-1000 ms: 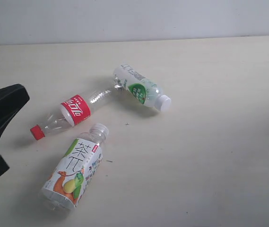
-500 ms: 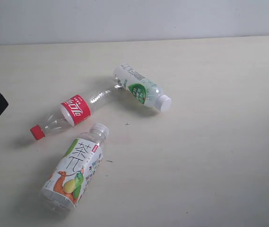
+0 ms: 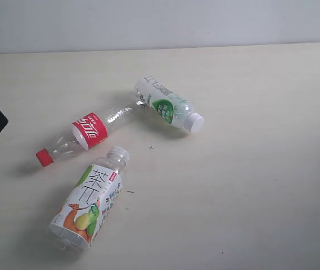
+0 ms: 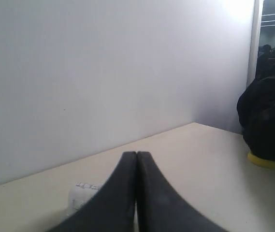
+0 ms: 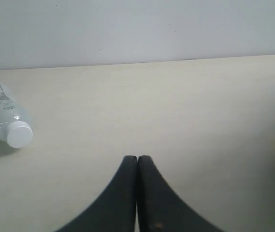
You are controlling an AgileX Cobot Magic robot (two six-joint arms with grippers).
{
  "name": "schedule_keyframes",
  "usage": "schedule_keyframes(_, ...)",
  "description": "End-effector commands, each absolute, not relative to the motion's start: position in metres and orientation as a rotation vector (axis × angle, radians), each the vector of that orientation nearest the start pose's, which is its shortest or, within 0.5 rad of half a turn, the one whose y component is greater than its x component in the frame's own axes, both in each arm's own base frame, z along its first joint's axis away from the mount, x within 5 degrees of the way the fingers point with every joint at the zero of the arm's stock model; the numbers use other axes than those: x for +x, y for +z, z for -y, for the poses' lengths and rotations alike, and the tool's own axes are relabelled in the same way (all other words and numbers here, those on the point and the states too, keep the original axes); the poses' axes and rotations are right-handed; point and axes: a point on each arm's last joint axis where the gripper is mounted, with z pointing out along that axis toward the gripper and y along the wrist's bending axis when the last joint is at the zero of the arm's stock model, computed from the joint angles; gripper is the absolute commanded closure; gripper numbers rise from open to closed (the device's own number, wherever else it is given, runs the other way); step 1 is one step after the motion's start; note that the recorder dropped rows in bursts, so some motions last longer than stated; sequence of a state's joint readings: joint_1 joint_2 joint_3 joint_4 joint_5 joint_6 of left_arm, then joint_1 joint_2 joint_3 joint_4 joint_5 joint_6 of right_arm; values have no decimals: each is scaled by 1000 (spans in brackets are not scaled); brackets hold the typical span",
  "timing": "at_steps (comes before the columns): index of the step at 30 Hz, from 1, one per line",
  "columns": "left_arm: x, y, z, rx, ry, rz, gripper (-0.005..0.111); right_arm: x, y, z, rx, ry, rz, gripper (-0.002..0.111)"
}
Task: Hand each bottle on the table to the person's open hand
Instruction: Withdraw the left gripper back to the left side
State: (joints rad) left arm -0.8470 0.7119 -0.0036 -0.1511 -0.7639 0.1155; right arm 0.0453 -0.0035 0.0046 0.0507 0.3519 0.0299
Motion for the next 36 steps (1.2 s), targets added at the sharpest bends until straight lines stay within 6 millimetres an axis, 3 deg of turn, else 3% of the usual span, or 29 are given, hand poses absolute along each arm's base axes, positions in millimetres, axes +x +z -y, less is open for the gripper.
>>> schedule_keyframes(1,85,218,81,507,-630,-1406,106,53,182,-4,12,97,-1830,108)
schedule_keyframes(10,85,206,81,552,-597,-1527,106,53,182,-4,13,100,-1830,108)
schedule_keyframes(31,85,207,80,553,-599,-1517,106,53,182,-4,12,98,-1830,108)
schedule_keyframes(34,83,210,74,498,-625,-1522,106,53,182,-4,13,100,-1830,108)
schedule_keyframes(36,83,211,61,331,-649,-1575,106,53,182,-4,13,100,-1830,108)
